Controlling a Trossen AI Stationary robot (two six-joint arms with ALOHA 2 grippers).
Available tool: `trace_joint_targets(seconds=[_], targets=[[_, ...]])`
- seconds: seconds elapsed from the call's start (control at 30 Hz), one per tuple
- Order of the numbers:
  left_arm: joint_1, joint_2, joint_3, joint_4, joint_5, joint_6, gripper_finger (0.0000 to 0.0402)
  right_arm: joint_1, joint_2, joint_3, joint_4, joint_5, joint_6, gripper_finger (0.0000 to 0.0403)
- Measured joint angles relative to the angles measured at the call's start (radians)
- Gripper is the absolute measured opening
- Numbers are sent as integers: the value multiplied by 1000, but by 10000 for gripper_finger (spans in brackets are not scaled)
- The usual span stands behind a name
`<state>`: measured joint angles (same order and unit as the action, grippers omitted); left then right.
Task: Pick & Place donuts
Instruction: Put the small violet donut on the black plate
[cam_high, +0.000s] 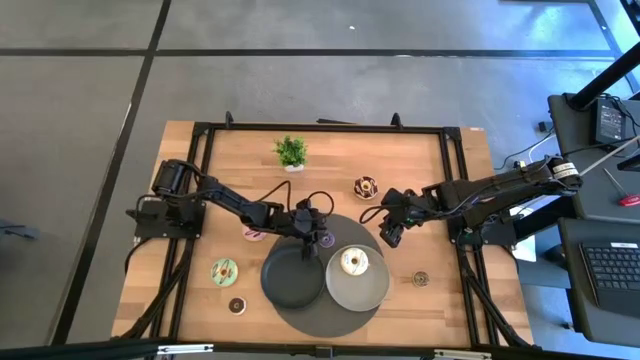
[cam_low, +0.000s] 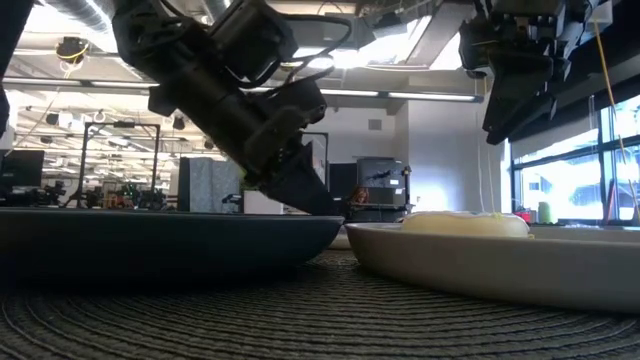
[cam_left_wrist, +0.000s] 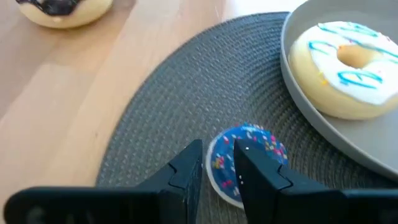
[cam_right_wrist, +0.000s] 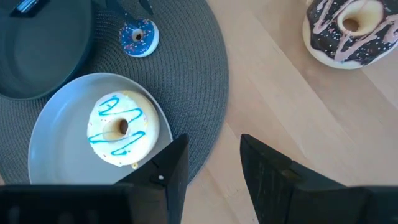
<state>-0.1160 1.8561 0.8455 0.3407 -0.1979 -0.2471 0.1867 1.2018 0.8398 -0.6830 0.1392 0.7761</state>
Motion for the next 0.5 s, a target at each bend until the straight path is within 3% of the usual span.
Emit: trace_joint_targets(seconds=[0.2, 0.5], targets=[[-1, 0, 4, -27, 58, 50, 89, 0, 0, 0, 0, 2, -5, 146], [-1, 0, 5, -49, 45, 51, 121, 0, 0, 0, 0, 2, -23, 145]])
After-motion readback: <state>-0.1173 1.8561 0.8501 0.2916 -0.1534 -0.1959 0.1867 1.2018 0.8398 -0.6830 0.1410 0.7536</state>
